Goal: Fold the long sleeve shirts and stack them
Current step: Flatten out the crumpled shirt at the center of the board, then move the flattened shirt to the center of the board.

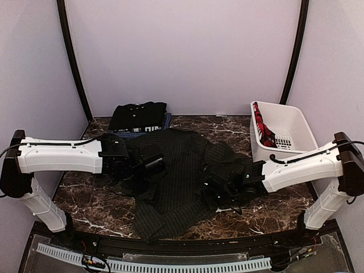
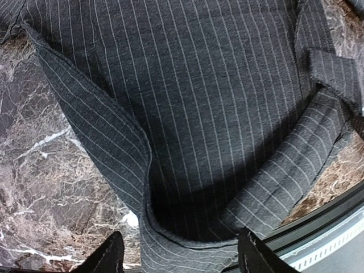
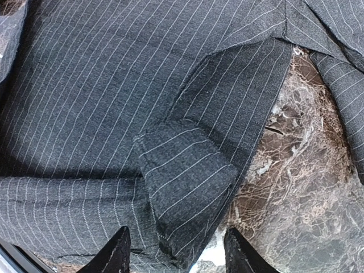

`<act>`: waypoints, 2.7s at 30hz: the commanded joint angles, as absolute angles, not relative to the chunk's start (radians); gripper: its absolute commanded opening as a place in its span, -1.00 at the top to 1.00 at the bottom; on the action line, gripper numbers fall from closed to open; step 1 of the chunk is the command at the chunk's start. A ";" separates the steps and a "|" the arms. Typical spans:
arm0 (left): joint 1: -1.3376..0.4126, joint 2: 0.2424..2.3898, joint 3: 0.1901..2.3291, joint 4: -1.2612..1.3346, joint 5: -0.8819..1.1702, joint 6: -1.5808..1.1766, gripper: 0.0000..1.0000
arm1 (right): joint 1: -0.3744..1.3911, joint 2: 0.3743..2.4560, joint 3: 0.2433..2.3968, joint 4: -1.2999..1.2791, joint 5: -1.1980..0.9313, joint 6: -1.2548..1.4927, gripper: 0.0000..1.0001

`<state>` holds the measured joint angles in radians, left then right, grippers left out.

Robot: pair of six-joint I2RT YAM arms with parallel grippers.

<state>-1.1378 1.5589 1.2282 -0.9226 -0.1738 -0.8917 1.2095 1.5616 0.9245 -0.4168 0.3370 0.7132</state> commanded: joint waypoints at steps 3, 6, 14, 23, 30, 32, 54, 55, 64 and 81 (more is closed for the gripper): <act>-1.145 1.563 1.162 -0.910 -0.139 -0.877 -0.31 | 1.197 1.599 0.938 -0.382 0.336 0.694 -0.03; -1.146 1.560 1.131 -0.896 -0.127 -0.887 -0.21 | 1.198 1.617 0.939 -0.376 0.333 0.692 0.06; -1.146 1.475 1.048 -0.936 -0.118 -0.926 0.77 | 1.198 1.600 0.956 -0.416 0.325 0.693 0.71; -1.145 1.286 0.930 -1.049 -0.015 -0.971 1.00 | 1.244 1.418 0.949 -0.598 0.167 0.716 1.00; -1.144 1.143 0.802 -1.105 0.104 -1.025 1.00 | 1.350 1.248 0.805 -0.611 -0.008 0.901 1.00; -1.143 1.120 0.779 -1.101 0.128 -1.034 0.96 | 1.387 1.212 0.746 -0.555 -0.046 0.973 1.00; -1.035 1.113 0.973 -1.072 0.084 -0.953 0.20 | 1.385 1.224 0.929 -0.642 0.246 0.934 -0.11; -1.021 1.132 0.981 -1.015 0.091 -0.914 0.21 | 1.354 1.255 0.947 -0.613 0.244 0.904 -0.10; -0.817 1.413 1.014 -0.603 0.166 -0.724 0.24 | 1.046 1.560 1.102 -0.304 0.070 0.688 0.10; -0.685 1.845 1.130 -0.347 0.201 -0.675 0.30 | 0.739 1.995 1.281 -0.263 -0.040 0.507 0.19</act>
